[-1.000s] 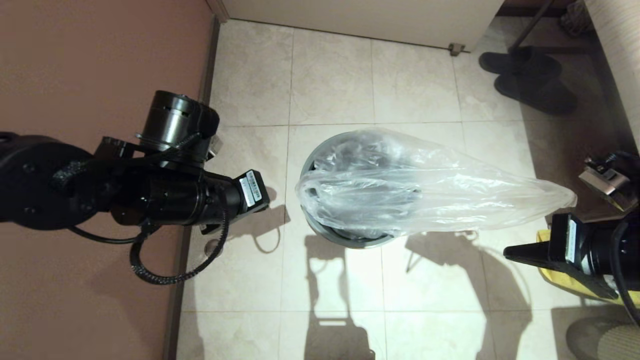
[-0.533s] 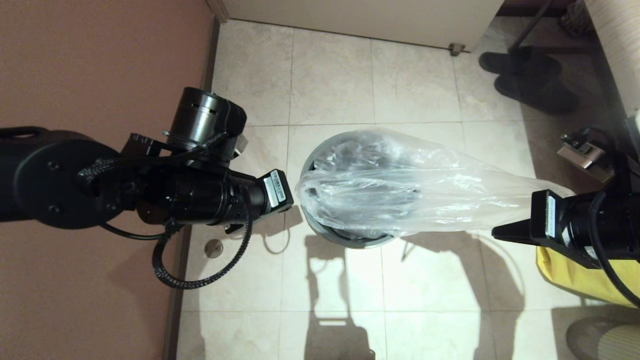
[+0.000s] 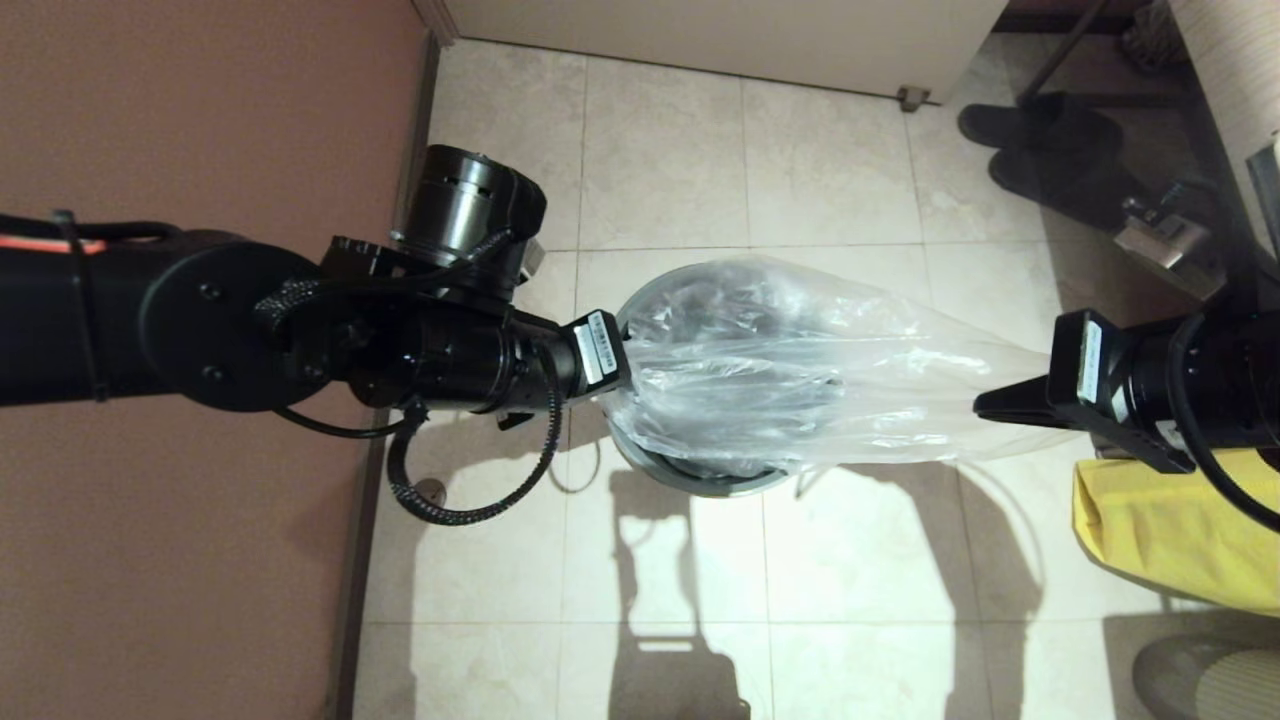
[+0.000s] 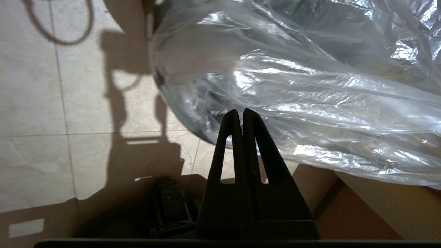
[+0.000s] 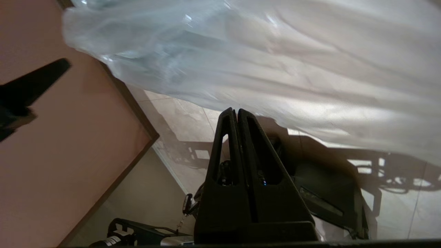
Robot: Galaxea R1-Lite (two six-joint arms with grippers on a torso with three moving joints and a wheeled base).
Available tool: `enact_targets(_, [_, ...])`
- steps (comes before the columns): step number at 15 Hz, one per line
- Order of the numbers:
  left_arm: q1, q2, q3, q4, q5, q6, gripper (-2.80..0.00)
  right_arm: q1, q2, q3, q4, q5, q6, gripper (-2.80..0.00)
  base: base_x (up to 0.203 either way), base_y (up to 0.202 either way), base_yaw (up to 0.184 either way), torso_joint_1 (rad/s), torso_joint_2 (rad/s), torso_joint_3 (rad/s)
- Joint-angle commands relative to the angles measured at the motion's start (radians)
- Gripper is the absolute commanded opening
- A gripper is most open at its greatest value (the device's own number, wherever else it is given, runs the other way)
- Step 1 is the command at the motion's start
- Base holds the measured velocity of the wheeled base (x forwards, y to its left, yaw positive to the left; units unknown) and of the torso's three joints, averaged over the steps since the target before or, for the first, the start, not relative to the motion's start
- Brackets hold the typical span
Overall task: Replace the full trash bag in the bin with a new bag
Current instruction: Put the new garbage bag on the trash can
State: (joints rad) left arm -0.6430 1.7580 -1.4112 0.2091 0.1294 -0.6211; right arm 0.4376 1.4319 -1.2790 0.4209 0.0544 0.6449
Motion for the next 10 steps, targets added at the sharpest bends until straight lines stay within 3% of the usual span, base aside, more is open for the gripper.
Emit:
enact_targets(1, [-0.016,0.062,-0.038,0.001,0.001,-0.002,-2.8,0.001,0.048,-0.085,0.041,-0.01,-0.019,-2.8,0.0,0.0,0.0,0.0,0.0,0.0])
enact_targets(5, [-0.044,0.16,-0.132,0.003,0.004,0.006,-2.8,0.0,0.124,-0.117,0.074,-0.079,-0.127,-2.8,0.0,0.0,0.0,0.0,0.0,0.0])
enact_targets(7, [-0.046,0.207,-0.172,0.002,0.011,0.038,-2.8,0.0,0.152,-0.135,0.141,-0.136,-0.164,-2.8,0.0,0.0,0.0,0.0,0.0,0.0])
enact_targets(10, [-0.044,0.29,-0.198,-0.002,0.049,0.087,-2.8,-0.001,0.162,-0.138,0.151,-0.139,-0.206,-2.8,0.0,0.0,0.0,0.0,0.0,0.0])
